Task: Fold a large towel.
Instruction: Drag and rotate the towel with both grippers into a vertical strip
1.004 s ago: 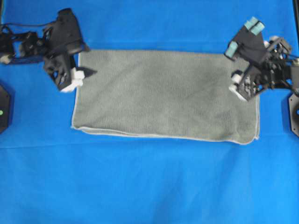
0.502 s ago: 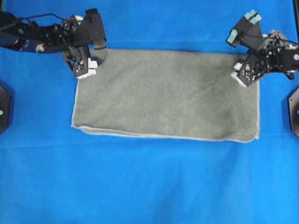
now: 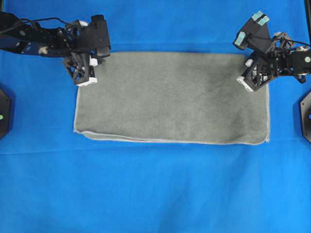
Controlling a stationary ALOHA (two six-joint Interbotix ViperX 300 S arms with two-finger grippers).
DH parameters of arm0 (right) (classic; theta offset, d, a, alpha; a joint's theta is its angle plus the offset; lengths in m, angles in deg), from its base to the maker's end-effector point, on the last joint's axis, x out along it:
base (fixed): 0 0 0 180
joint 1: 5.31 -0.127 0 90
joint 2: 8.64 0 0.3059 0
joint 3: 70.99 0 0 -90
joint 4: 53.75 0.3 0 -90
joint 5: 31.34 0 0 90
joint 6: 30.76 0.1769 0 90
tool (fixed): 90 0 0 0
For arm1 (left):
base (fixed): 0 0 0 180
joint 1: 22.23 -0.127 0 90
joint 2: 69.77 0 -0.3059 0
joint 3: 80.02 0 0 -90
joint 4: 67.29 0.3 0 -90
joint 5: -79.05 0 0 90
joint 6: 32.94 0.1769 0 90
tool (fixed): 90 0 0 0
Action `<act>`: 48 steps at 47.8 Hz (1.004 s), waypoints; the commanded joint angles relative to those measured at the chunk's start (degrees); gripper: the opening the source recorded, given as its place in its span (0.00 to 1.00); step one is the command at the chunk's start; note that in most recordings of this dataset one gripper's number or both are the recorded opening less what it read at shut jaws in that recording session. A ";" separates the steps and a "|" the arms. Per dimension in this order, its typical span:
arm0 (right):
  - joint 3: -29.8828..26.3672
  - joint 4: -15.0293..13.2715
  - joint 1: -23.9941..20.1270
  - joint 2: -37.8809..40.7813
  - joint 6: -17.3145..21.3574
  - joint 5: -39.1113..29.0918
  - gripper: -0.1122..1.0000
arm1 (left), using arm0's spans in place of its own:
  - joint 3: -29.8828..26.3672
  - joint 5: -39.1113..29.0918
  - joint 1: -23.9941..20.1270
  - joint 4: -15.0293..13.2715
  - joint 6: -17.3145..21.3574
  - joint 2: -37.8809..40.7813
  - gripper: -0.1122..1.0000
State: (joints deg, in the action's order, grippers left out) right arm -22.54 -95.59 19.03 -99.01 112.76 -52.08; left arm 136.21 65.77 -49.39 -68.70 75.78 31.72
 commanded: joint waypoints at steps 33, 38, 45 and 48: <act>-13.10 -0.70 -19.78 -27.95 -0.18 -13.71 0.13 | -10.28 -20.39 23.47 -0.53 -33.75 -33.57 0.12; -14.24 -6.15 -14.68 -26.98 0.00 -13.18 0.13 | -10.81 -17.75 29.00 -0.26 -41.66 -31.73 0.12; -16.44 -9.76 -5.80 -23.64 0.00 -7.82 0.13 | -13.27 -8.70 38.14 -0.26 -45.35 -26.02 0.12; -17.40 -10.11 -3.34 -21.88 -0.09 -4.83 0.13 | -15.12 -5.10 40.96 -0.26 -45.44 -22.76 0.12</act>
State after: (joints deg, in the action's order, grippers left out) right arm -37.57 -104.81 13.23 -122.39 112.76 -59.99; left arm 124.26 56.46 -11.86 -69.05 30.42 6.06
